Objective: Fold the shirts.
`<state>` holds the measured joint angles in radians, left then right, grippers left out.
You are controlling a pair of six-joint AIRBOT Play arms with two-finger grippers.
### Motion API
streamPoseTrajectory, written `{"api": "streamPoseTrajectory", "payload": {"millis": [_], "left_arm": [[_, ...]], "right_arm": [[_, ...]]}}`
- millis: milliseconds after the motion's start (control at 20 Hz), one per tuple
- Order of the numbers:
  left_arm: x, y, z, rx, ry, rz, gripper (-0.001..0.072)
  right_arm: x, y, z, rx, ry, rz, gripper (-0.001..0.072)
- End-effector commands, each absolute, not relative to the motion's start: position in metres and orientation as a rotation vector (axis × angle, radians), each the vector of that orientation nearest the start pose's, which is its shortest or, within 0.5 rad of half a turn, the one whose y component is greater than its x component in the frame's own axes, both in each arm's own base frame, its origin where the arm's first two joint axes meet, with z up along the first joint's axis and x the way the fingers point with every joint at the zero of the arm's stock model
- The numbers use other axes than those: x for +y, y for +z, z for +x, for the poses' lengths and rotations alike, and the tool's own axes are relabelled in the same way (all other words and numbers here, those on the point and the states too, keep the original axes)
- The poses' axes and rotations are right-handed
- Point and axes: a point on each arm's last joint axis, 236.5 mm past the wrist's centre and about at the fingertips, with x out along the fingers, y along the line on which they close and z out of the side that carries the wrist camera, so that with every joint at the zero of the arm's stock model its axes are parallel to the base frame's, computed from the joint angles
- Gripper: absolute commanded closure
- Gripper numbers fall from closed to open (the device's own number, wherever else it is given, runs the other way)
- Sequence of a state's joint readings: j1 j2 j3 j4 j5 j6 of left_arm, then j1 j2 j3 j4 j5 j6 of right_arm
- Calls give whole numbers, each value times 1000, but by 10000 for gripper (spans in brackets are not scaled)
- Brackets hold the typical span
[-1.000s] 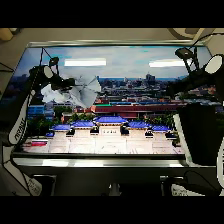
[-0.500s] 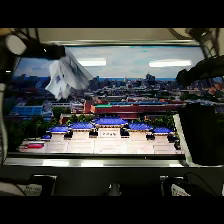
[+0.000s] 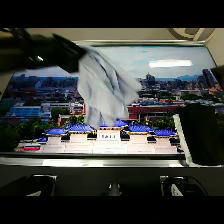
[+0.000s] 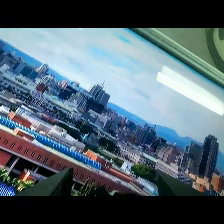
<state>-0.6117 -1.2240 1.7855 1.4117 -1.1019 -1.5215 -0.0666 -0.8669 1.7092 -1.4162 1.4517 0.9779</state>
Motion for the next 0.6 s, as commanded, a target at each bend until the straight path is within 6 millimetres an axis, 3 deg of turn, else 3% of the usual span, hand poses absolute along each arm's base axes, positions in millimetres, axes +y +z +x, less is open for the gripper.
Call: {"api": "streamPoseTrajectory", "payload": {"millis": [0,150,200,250,300,350,400,550], "left_arm": [[-335,205,328,755,-808,185,682],[-371,94,311,972,-836,210,682],[-386,64,300,1063,-858,168,637],[-401,49,289,1137,-893,109,339],[-405,43,286,1187,-908,87,-13],[-396,46,292,1205,-898,119,-13],[-373,54,306,1206,-854,172,-13],[-280,79,352,1215,-639,264,-13]], "right_arm": [[15,297,261,799,311,-462,181],[14,252,280,942,340,-407,181],[14,237,292,970,346,-397,181],[14,218,306,1004,357,-384,181],[14,198,318,1046,370,-369,181],[16,174,326,1109,396,-348,180],[22,149,331,1172,443,-320,180],[68,84,333,1291,695,-178,178]]}}
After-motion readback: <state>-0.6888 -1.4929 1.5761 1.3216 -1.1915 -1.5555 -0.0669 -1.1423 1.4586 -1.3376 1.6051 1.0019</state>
